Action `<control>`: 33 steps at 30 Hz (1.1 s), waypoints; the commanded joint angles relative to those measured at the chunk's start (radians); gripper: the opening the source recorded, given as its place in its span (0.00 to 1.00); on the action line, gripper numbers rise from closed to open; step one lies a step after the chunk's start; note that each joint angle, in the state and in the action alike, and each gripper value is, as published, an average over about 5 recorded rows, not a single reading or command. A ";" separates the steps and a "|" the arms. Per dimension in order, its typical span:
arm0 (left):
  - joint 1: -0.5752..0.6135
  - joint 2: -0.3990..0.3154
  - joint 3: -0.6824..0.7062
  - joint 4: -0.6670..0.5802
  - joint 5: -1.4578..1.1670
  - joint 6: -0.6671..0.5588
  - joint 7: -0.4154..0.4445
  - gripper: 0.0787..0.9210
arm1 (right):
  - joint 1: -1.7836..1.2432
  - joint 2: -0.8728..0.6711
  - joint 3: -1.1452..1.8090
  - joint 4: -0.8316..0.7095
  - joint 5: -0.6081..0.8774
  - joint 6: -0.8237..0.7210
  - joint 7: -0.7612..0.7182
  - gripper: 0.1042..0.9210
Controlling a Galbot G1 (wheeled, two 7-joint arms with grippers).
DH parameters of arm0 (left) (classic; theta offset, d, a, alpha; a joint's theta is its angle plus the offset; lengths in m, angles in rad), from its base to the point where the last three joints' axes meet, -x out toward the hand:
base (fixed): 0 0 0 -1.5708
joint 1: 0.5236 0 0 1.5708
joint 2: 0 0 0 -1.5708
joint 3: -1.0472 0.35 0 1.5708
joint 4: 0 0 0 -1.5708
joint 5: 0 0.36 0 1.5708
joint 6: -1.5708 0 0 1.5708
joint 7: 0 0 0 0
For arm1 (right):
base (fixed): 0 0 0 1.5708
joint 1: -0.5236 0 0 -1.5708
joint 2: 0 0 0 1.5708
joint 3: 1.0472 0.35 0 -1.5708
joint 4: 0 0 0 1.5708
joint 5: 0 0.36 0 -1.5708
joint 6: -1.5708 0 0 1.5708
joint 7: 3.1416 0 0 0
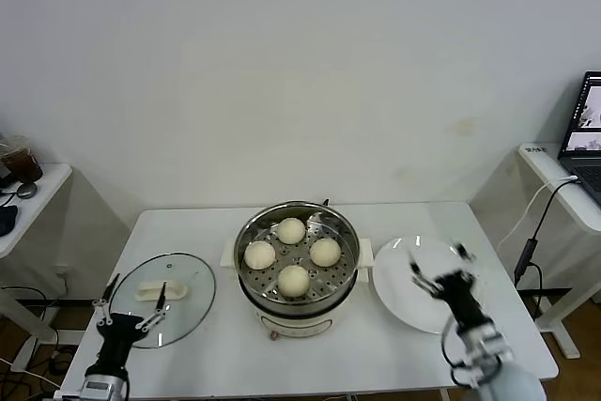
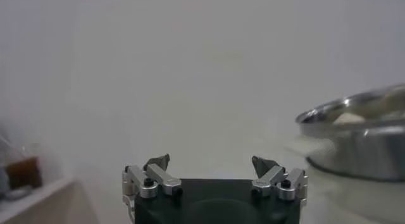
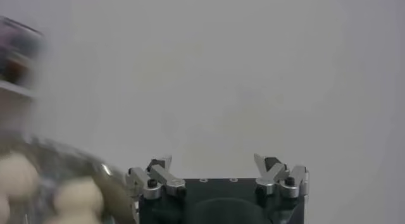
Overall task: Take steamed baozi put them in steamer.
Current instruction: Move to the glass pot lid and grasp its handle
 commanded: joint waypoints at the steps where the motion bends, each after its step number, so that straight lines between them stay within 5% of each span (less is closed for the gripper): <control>1: 0.008 0.061 -0.102 0.122 0.818 -0.030 -0.171 0.88 | -0.187 0.164 0.254 0.039 0.053 -0.092 0.046 0.88; 7: -0.028 0.098 -0.100 0.214 1.174 -0.076 -0.258 0.88 | -0.177 0.161 0.251 0.013 0.062 -0.113 0.049 0.88; 33: -0.382 0.147 0.067 0.507 1.257 -0.052 -0.228 0.88 | -0.179 0.182 0.209 -0.014 -0.004 -0.089 0.040 0.88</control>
